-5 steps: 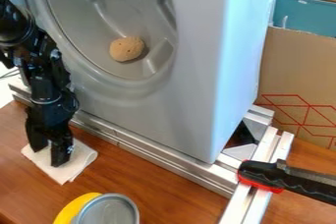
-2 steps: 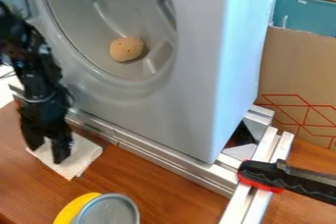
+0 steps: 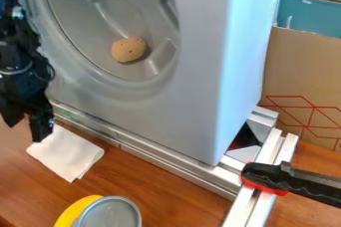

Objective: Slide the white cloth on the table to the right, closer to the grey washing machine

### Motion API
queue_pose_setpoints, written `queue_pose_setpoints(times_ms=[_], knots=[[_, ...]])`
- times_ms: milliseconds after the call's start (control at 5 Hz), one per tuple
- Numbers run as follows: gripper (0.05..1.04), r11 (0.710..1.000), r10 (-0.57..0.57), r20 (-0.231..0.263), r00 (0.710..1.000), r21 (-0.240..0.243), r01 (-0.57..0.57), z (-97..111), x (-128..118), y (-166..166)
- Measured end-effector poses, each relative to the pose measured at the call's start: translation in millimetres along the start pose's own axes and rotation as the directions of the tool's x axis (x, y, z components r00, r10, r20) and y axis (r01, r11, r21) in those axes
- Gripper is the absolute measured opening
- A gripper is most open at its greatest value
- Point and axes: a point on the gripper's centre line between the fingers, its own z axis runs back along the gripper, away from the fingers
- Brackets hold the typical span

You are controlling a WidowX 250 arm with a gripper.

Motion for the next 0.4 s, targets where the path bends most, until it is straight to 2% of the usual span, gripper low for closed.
queue_pose_setpoints(times_ms=[400], knots=[[1.0,0.999,0.009,-0.025,1.0,-0.05,-0.011,29,-57,-35]])
